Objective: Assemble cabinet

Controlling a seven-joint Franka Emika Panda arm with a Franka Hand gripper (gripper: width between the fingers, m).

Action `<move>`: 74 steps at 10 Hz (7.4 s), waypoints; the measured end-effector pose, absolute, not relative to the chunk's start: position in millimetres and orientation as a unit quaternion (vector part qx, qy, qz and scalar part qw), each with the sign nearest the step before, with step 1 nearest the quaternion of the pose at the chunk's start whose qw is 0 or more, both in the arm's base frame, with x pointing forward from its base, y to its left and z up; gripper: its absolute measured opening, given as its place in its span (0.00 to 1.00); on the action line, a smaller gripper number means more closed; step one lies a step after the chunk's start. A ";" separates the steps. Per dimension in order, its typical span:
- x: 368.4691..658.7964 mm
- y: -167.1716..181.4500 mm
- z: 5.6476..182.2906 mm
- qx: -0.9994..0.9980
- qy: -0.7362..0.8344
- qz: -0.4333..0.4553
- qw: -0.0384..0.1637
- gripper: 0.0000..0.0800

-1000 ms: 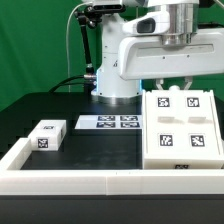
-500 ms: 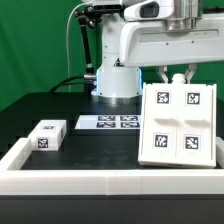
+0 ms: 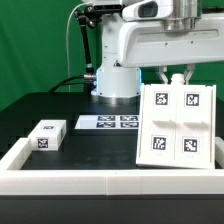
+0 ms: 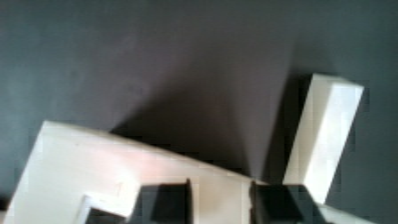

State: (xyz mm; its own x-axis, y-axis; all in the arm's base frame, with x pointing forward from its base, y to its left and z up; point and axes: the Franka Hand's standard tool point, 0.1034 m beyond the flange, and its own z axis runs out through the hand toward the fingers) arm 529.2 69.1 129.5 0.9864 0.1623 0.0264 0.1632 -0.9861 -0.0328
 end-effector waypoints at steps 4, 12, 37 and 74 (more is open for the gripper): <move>535.5 72.6 133.8 -0.996 -0.080 -0.019 0.018 0.15; 534.0 72.2 132.0 -0.996 -0.080 -0.018 0.018 0.81; 424.1 -142.2 69.0 -0.995 -0.096 0.025 -0.002 1.00; 484.8 -8.0 179.5 -1.000 0.002 0.022 -0.016 0.70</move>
Offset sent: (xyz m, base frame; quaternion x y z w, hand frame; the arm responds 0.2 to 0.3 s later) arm 0.0040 0.0025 0.0029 -0.0061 -0.0064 -0.0034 1.0000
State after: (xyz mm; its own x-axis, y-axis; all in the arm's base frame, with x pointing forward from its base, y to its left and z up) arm 484.8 -8.0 179.5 0.9990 -0.0056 -0.0445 -0.0042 -0.9995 0.0319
